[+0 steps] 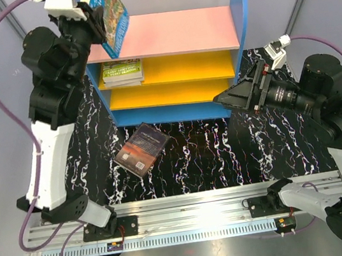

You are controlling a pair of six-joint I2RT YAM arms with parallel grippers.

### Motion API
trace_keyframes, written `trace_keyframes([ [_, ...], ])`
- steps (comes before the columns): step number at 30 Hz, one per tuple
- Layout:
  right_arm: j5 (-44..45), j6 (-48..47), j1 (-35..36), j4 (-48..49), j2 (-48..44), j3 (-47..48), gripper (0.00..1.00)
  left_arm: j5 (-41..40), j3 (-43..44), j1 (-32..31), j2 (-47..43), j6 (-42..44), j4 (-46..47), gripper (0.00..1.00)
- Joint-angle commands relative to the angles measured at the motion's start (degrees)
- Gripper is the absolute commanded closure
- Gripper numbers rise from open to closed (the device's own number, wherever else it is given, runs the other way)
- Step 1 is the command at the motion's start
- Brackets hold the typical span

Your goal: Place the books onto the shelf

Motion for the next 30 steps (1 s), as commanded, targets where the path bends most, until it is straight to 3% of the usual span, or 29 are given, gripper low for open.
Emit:
trace_keyframes([
  [1,1.96,-0.15,0.39,-1.41,-0.19,-1.04,0.0,-9.43,4.13,1.13,3.97,14.15,15.29,1.0],
  [4,2.31,-0.23,0.39,-2.2,0.16,-0.95,0.0,-11.37,4.05,2.79,6.52,18.04,19.24,1.0],
  [12,3.72,-2.34,0.39,-5.18,1.57,0.63,0.0,-12.35,1.86,8.78,9.25,15.16,18.11,1.0],
  [15,4.07,-3.13,0.39,-6.15,2.44,1.25,0.0,-12.43,0.81,11.06,9.17,13.05,17.93,0.95],
  [18,4.07,-3.57,0.39,-6.33,3.15,1.51,0.0,-10.85,0.45,13.78,9.08,10.5,17.84,0.82],
  [20,3.98,-3.84,0.39,-6.42,3.5,1.34,0.0,-9.8,-0.24,14.32,8.56,9.61,18.36,0.6],
  [24,3.72,-4.19,0.39,-6.24,3.94,1.07,0.0,-9.27,-0.69,15.02,8.46,9.44,18.98,0.46],
  [26,3.63,-4.28,0.39,-6.24,4.03,0.81,0.0,-9.27,-0.78,15.2,8.38,9.26,18.9,0.32],
  [30,3.37,-4.37,0.39,-6.07,3.85,0.11,0.0,-9.36,-0.6,15.2,8.37,9.09,18.72,0.22],
])
